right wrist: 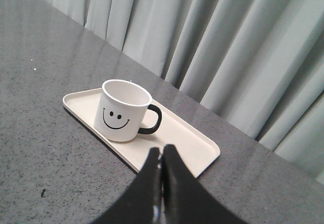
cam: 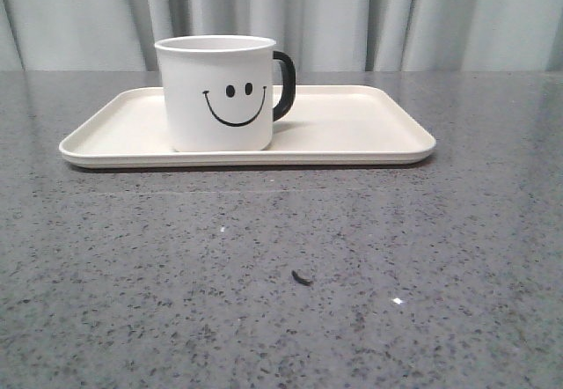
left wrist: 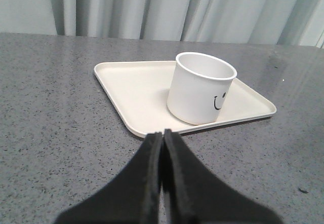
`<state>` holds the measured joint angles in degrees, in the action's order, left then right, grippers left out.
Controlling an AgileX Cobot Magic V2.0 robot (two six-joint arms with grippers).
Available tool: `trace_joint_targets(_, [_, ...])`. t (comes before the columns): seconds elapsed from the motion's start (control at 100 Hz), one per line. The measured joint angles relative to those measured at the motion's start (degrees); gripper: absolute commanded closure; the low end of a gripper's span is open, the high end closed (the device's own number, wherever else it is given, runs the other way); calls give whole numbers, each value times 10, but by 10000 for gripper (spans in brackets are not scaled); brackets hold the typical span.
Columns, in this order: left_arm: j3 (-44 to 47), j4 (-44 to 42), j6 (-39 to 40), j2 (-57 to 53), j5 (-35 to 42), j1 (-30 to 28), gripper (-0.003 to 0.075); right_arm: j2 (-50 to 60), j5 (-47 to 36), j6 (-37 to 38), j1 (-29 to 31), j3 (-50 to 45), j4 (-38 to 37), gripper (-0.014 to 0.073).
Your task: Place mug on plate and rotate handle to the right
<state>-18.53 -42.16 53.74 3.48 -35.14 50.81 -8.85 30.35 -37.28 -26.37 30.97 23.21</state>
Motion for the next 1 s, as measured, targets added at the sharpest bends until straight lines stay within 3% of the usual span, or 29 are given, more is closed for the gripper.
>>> trace_joint_targets(0.73, [0,1,0,0,0,0,739,0,-6,1,0,0,0,654])
trace_joint_targets(1.0, [0,76,-3,0,-3,-14,739,0,-6,1,0,0,1,654])
